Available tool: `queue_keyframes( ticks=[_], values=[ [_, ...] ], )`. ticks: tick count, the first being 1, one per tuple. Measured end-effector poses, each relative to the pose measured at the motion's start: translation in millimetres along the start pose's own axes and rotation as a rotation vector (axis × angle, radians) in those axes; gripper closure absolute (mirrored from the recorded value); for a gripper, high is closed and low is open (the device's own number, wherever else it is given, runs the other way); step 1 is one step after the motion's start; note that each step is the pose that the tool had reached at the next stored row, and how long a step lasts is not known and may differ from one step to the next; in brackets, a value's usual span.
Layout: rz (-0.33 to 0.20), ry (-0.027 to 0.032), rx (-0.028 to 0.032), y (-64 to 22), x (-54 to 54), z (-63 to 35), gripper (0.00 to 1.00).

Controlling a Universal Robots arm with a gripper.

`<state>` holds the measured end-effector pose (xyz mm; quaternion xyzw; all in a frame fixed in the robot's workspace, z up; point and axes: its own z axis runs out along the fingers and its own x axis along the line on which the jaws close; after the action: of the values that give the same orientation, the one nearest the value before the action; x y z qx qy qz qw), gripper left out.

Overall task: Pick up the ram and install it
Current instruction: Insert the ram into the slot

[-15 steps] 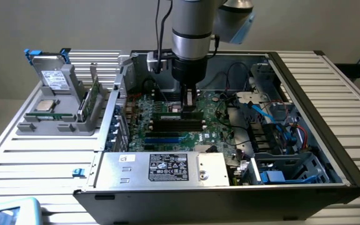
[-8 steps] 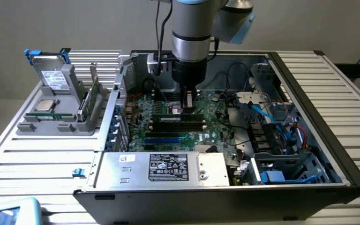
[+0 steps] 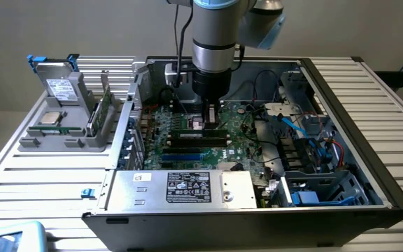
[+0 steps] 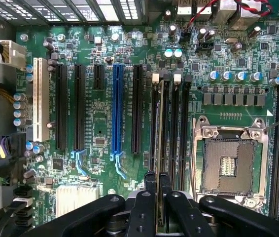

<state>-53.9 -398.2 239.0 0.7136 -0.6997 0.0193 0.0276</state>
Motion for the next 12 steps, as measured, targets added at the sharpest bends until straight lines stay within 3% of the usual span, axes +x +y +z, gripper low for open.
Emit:
queue_keyframes(
  ticks=[7, 12],
  values=[
    [0.000, -0.0065, 0.0000, -0.1, 2.5, 0.9, 0.86],
    [0.000, -0.0070, 0.0000, 0.0, 3.1, 2.6, 0.86]
  ],
)
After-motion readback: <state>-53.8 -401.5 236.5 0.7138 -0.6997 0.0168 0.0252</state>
